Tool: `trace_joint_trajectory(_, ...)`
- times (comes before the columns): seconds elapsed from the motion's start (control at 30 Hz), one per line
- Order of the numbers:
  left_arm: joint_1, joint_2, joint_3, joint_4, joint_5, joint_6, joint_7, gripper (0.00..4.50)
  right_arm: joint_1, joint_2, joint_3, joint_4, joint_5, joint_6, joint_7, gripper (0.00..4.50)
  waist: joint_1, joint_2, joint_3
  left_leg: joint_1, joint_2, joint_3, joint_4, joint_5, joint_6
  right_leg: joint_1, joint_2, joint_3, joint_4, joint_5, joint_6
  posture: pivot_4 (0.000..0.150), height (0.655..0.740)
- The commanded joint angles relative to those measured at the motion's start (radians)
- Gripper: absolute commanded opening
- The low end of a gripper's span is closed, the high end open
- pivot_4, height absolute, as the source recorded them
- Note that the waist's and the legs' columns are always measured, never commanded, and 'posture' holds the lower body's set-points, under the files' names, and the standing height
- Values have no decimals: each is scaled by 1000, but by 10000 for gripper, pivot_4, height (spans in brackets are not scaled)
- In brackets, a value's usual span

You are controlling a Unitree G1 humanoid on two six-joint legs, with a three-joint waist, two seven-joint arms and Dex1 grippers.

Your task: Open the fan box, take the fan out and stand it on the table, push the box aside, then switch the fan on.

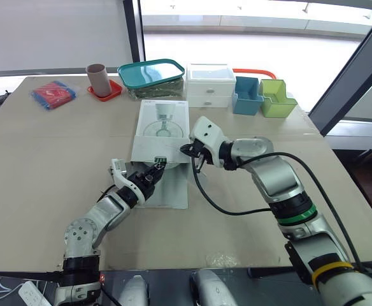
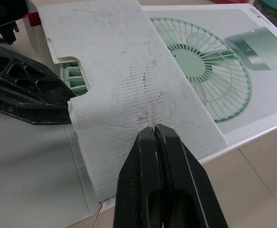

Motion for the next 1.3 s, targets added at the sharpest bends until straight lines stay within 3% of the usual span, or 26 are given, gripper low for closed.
trace_joint_trajectory(0.03, 18, 22, 23, -11, 1, 13, 6, 13705, -10, -1, 5, -5, -11, -10, -2, 0, 0, 0, 0, 0, 0, 0, 0, 0, 0, 0, 0, 0, 0, 0, 0, 1500, 7400)
trace_joint_trajectory(0.73, 298, 184, 29, -294, -301, 35, 116, 13705, -61, 18, -13, 30, -7, -16, -24, 0, -3, 0, 0, 0, 1, 1, -5, 0, 0, -1, 0, 1, -5, 0, 0, 1500, 7400)
trace_joint_trajectory(1.07, 495, 292, 14, -418, -404, 24, 64, 13705, -68, 21, -10, 38, -3, -25, -17, 0, -3, 0, 0, 0, 2, 1, -14, 1, -2, -2, 0, 0, -10, 0, -1, 1500, 7400)
trace_joint_trajectory(1.3, 571, 390, 19, -429, -400, 31, -22, 13705, -74, 23, -10, 51, -4, -37, -16, 0, -2, 0, 0, 0, 2, 1, -14, 2, -3, -2, 0, 0, -11, 0, -2, 1500, 7400)
